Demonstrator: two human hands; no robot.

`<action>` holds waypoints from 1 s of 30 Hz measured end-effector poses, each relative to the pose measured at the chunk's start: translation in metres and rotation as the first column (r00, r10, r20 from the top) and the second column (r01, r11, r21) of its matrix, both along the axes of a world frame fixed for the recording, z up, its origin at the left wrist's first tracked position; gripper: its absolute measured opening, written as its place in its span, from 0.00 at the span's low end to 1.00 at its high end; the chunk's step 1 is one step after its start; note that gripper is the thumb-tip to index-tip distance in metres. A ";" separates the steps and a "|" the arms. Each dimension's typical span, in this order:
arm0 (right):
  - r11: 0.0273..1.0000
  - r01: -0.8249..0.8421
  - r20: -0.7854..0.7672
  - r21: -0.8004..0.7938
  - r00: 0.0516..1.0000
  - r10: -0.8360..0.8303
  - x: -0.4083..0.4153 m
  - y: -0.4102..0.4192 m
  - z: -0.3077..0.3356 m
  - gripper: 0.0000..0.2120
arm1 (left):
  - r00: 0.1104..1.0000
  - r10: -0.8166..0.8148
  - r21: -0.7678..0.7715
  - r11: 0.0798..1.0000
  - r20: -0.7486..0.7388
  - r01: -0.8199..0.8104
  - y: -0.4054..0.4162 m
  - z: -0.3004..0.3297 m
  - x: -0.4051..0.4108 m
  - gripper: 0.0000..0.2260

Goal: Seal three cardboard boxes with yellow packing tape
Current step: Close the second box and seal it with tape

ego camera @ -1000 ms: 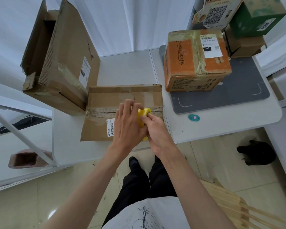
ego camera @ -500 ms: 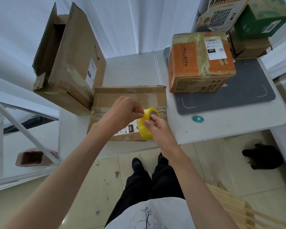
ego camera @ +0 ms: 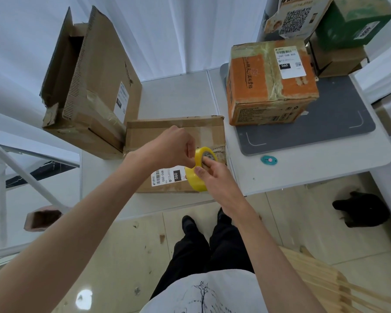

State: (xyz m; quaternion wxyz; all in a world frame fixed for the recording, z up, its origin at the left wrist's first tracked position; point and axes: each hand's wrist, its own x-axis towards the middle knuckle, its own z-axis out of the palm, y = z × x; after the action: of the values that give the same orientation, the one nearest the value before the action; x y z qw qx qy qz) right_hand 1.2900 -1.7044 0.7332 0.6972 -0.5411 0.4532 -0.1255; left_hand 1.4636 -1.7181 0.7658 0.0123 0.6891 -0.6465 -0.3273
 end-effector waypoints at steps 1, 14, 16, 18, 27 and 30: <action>1.000 -0.002 0.005 0.010 1.000 0.001 -0.001 0.000 -0.001 0.09 | 1.000 -0.008 -0.002 1.000 0.003 0.008 0.000 -0.001 -0.001 0.11; 0.987 0.031 0.113 0.155 0.992 -0.049 -0.009 -0.007 -0.002 0.12 | 0.993 -0.059 -0.151 0.988 -0.100 0.044 0.018 -0.024 -0.004 0.12; 0.988 0.025 0.110 0.155 0.993 -0.043 -0.008 -0.006 -0.004 0.11 | 0.988 -0.013 -0.190 0.982 -0.155 -0.017 0.024 -0.029 -0.001 0.11; 0.988 0.026 0.107 0.152 0.993 -0.042 -0.007 -0.007 -0.005 0.11 | 0.972 0.055 -0.246 0.963 -0.230 -0.112 0.027 -0.031 0.004 0.08; 0.991 0.048 0.035 0.123 0.998 -0.053 -0.005 -0.017 -0.005 0.10 | 0.965 0.160 -0.325 0.919 -0.208 -0.223 0.020 -0.029 -0.003 0.03; 0.995 0.036 -0.009 0.091 0.999 -0.035 -0.003 -0.017 -0.009 0.08 | 0.970 0.163 -0.342 0.914 -0.180 -0.217 0.018 -0.027 -0.006 0.01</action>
State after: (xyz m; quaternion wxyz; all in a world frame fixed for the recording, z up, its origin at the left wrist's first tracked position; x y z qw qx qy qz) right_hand 1.2865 -1.7219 0.7245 0.7173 -0.5010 0.4705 -0.1148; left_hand 1.4580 -1.7003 0.7392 0.2177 0.7086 -0.6226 -0.2509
